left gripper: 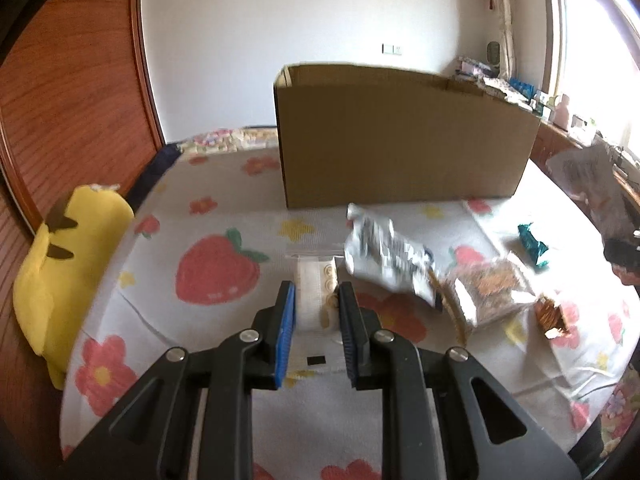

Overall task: Organize snacks
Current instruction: 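Lift the white packet with the left gripper while the right lifts the orange packet, then carry both held packets over the cardboard box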

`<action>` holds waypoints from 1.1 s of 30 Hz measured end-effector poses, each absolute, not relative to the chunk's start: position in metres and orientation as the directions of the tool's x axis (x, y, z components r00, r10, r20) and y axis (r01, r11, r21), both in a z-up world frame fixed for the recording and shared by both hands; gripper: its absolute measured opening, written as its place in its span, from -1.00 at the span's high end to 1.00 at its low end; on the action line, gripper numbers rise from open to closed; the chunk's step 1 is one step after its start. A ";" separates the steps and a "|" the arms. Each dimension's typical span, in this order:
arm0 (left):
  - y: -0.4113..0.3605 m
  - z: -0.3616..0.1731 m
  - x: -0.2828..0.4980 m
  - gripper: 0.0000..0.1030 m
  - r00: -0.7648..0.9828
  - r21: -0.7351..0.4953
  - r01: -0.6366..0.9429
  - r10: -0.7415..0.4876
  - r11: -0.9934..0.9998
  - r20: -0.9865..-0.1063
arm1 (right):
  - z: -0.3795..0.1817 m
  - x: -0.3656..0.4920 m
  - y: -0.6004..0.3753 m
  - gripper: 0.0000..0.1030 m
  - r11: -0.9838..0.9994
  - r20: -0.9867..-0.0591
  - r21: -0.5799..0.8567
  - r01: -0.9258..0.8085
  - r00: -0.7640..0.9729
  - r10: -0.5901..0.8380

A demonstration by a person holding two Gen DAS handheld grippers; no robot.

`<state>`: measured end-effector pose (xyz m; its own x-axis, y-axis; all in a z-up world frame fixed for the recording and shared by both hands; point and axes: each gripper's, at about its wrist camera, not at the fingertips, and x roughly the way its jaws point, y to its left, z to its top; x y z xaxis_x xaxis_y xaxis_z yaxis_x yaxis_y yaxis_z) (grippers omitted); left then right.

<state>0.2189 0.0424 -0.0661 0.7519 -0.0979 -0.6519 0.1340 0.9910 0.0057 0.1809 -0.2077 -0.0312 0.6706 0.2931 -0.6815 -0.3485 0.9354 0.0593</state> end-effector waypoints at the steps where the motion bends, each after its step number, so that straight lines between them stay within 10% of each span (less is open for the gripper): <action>1: 0.042 -0.061 0.219 0.61 0.758 0.004 0.138 -0.103 0.990 -0.644 | -0.031 0.180 -0.209 0.43 0.936 -0.680 0.062 -0.346 0.672 0.294; 33: -0.018 0.035 0.212 0.61 0.853 0.053 0.257 -0.201 0.965 -0.482 | 0.008 0.172 -0.224 0.42 0.931 -0.605 0.084 -0.355 0.724 0.331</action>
